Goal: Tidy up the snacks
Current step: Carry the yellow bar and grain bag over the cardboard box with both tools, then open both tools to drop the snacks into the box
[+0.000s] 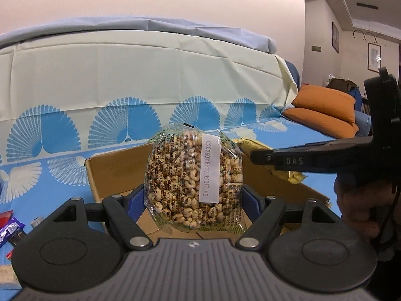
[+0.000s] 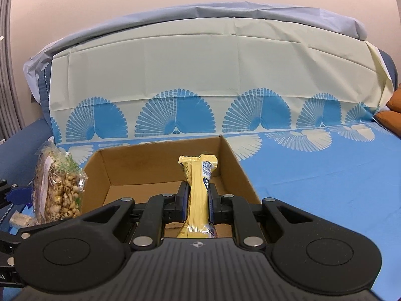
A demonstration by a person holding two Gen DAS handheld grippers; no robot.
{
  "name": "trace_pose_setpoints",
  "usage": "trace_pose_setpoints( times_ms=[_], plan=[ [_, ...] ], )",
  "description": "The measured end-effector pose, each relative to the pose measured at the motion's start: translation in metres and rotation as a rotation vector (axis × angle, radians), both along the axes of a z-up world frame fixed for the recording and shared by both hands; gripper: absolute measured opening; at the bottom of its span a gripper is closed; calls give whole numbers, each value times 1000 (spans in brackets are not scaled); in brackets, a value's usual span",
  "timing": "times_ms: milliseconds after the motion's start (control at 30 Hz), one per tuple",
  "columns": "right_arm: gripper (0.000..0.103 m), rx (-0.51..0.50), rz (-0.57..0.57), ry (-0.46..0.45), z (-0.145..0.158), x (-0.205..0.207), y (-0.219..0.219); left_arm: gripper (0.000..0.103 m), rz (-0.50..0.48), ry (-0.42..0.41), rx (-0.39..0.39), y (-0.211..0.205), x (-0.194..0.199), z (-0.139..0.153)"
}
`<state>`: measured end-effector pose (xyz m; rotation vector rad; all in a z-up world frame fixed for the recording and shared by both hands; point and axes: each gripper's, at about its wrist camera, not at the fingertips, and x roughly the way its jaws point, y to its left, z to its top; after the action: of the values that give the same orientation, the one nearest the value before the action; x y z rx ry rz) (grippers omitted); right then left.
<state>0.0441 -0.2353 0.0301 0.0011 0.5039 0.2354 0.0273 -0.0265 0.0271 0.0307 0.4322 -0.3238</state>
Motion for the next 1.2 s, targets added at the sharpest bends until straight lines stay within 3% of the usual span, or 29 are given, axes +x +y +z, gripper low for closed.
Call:
trace_pose_setpoints(
  times_ms=[1200],
  plan=[
    [16,-30,33,5,-2,3,6,82,18,-4,-47,5,-1,3]
  ],
)
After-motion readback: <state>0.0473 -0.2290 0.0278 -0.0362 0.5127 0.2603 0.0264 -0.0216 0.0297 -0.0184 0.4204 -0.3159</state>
